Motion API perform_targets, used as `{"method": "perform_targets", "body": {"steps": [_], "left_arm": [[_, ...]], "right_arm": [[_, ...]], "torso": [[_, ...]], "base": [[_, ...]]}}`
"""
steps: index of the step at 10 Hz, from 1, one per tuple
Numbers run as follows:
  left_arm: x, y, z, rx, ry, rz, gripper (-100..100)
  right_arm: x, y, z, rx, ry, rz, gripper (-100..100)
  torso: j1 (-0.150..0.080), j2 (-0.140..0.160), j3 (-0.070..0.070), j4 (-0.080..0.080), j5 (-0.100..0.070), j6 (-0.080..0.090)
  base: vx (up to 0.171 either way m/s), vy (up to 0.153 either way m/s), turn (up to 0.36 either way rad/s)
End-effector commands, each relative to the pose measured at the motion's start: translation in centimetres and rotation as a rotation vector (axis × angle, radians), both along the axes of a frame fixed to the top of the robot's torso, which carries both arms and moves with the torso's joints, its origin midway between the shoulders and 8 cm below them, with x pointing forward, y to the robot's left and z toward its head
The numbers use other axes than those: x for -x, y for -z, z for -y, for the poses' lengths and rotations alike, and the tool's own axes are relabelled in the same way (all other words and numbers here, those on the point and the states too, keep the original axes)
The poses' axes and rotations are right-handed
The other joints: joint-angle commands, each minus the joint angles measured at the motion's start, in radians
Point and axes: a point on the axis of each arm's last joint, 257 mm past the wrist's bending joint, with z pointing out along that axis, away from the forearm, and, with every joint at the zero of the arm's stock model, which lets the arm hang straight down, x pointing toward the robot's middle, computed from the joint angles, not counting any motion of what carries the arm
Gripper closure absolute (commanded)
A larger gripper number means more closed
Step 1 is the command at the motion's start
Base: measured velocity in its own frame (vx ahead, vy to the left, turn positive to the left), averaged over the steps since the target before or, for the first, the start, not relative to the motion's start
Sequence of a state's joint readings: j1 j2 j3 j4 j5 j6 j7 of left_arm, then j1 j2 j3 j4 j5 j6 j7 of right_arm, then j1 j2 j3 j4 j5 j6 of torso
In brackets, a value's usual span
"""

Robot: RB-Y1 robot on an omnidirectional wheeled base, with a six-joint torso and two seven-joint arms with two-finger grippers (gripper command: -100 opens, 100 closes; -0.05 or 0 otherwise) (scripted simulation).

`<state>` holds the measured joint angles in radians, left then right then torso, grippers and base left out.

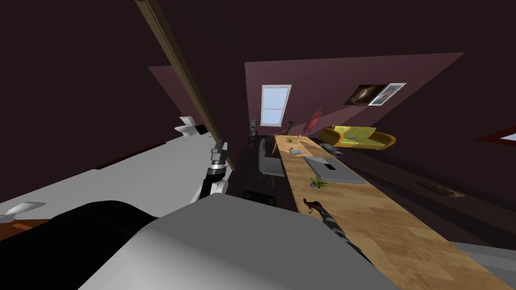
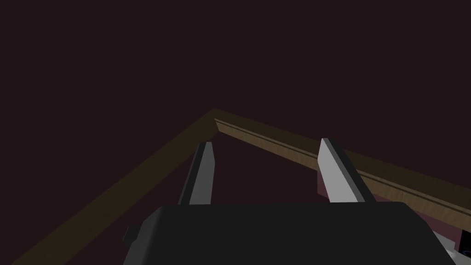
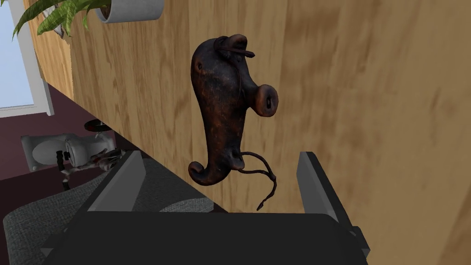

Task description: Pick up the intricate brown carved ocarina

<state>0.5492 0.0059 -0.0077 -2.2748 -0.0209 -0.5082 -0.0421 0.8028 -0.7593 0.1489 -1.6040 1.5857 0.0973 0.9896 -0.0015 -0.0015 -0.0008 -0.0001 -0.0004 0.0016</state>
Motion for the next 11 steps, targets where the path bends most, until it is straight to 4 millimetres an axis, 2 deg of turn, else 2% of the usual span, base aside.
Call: {"method": "perform_targets", "body": {"steps": [1, 3, 4, 5, 6, 8, 9, 11], "left_arm": [[0.0, 0.0, 0.0, 0.0, 0.0, 0.0, 0], [0.0, 0.0, 0.0, 0.0, 0.0, 0.0, 0], [0.0, 0.0, 0.0, 0.0, 0.0, 0.0, 0], [0.0, 0.0, 0.0, 0.0, 0.0, 0.0, 0], [0.0, 0.0, 0.0, 0.0, 0.0, 0.0, 0], [0.0, 0.0, 0.0, 0.0, 0.0, 0.0, 0], [0.0, 0.0, 0.0, 0.0, 0.0, 0.0, 0], [0.0, 0.0, 0.0, 0.0, 0.0, 0.0, 0]], "right_arm": [[1.0, 0.5, 0.4, 0.03, -0.019, -0.026, -100], [3.3, 1.6, 0.8, 0.078, -0.057, -0.084, -100], [2.6, 1.2, 0.6, 0.06, -0.041, -0.063, -100], [2.7, 1.2, 0.6, 0.065, -0.046, -0.067, 0], [2.6, 2.0, 0.4, 0.065, -0.035, -0.065, -100], [2.5, 2.2, 0.3, 0.063, -0.032, -0.064, -100], [2.5, 2.2, 0.3, 0.064, -0.032, -0.064, 100], [2.6, 2.3, 0.3, 0.064, -0.032, -0.066, 100]], "torso": [[0.0, 0.0, 0.0, 0.0, 0.0, 0.0], [-0.002, -0.002, -0.001, 0.0, 0.0, 0.0], [-0.004, -0.002, -0.001, 0.0, -0.001, 0.0], [-0.002, -0.001, -0.001, 0.0, -0.001, 0.0], [0.001, 0.0, 0.0, 0.0, 0.0, 0.0], [-0.001, -0.001, 0.0, 0.0, 0.0, 0.0], [0.0, 0.0, 0.0, 0.0, 0.0, 0.0], [0.002, 0.0, 0.0, 0.0, 0.001, -0.001]], "base": [[0.025, -0.036, 0.063], [0.039, -0.074, 0.121], [0.015, -0.045, 0.025], [0.003, -0.008, -0.002], [0.006, -0.023, 0.078], [0.017, -0.032, 0.045], [0.0, 0.0, 0.0], [0.002, -0.001, 0.007]]}}
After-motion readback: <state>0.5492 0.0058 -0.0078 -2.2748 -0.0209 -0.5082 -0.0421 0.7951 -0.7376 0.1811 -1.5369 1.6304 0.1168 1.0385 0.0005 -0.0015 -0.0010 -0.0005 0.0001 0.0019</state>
